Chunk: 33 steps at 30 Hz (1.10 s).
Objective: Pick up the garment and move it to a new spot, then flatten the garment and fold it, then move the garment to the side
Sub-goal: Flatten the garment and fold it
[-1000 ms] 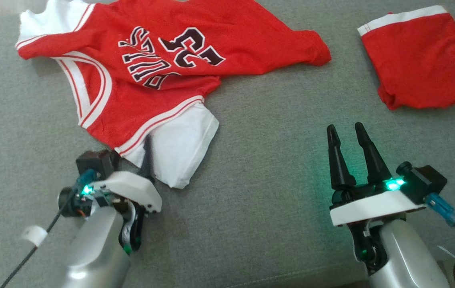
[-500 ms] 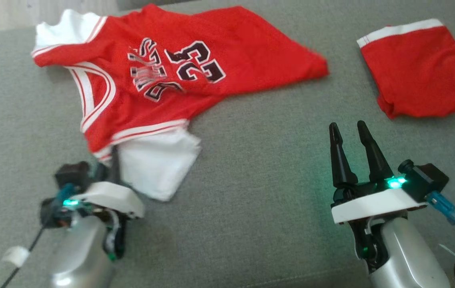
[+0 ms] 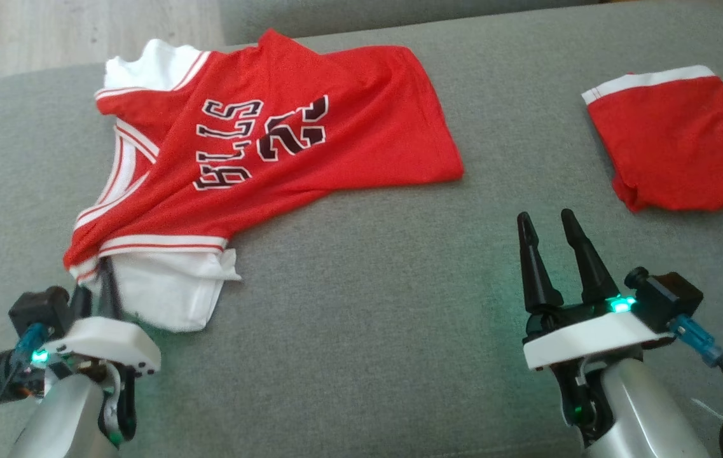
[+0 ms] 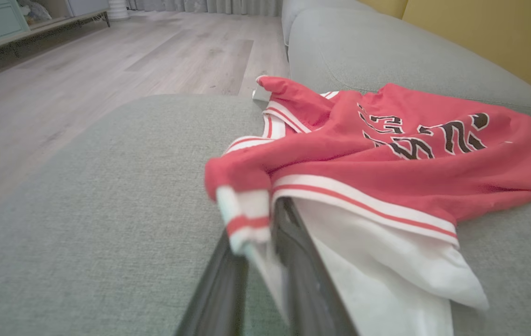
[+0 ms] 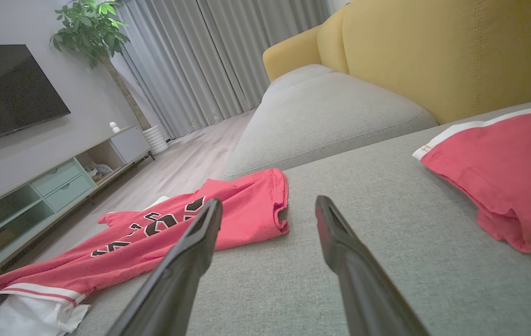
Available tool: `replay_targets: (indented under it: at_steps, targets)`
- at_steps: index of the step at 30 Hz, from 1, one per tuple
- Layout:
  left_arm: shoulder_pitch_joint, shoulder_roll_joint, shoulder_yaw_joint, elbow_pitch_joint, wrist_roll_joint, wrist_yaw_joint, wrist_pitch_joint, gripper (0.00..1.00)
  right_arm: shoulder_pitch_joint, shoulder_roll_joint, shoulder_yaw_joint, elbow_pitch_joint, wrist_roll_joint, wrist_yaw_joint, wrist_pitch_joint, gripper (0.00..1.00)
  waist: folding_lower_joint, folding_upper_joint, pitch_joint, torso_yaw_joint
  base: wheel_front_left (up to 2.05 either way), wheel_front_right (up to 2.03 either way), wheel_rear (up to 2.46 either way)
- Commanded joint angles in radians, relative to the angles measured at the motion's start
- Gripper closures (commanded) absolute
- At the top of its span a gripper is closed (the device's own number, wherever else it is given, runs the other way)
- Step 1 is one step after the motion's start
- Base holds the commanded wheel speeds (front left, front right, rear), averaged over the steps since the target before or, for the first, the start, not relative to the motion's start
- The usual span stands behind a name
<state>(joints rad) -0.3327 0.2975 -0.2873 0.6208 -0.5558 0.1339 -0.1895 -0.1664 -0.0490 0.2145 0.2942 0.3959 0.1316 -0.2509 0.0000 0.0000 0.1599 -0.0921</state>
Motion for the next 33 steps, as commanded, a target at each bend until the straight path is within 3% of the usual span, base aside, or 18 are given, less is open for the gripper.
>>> replay_targets:
  at_steps: [1, 2, 11, 17, 25, 33]
  targets:
    - [-0.020, 0.043, 0.038, -0.039, 0.004, 0.014, -0.002, 0.43, -0.008, -0.001, 0.025, -0.027, -0.002, -0.001, -0.011, 0.00, 0.0000, 0.0000, -0.008, 0.009, 0.00, 0.00, 0.00]
    - [-0.016, 0.041, 0.031, -0.052, 0.008, 0.009, -0.007, 0.00, -0.008, -0.001, 0.028, -0.025, -0.004, -0.001, -0.011, 0.00, 0.0000, 0.0000, -0.011, 0.012, 0.00, 0.00, 0.00]
    - [0.046, 0.015, -0.037, -0.333, 0.138, 0.034, -0.069, 0.00, 0.008, -0.001, 0.020, -0.025, -0.021, -0.001, -0.011, 0.00, 0.0000, 0.0000, -0.070, 0.054, 0.00, 0.00, 0.00]
    - [0.128, 0.007, -0.106, -0.481, 0.281, 0.079, -0.072, 0.00, 0.019, -0.001, 0.017, -0.030, -0.031, -0.001, -0.011, 0.00, 0.0000, 0.0000, -0.085, 0.081, 0.00, 0.00, 0.00]
    - [0.147, -0.039, -0.128, -0.534, 0.303, 0.083, -0.072, 0.00, -0.048, -0.001, -0.023, -0.040, -0.096, -0.001, 0.006, 0.00, 0.0000, 0.0000, -0.018, 0.139, 0.00, 0.00, 0.00]
    - [0.072, -0.105, -0.148, -0.510, 0.320, 0.056, -0.072, 0.00, -0.343, -0.006, -0.182, 0.063, -0.265, -0.001, 0.210, 0.00, 0.0000, 0.0000, 0.104, 0.247, 0.00, 0.00, 0.00]
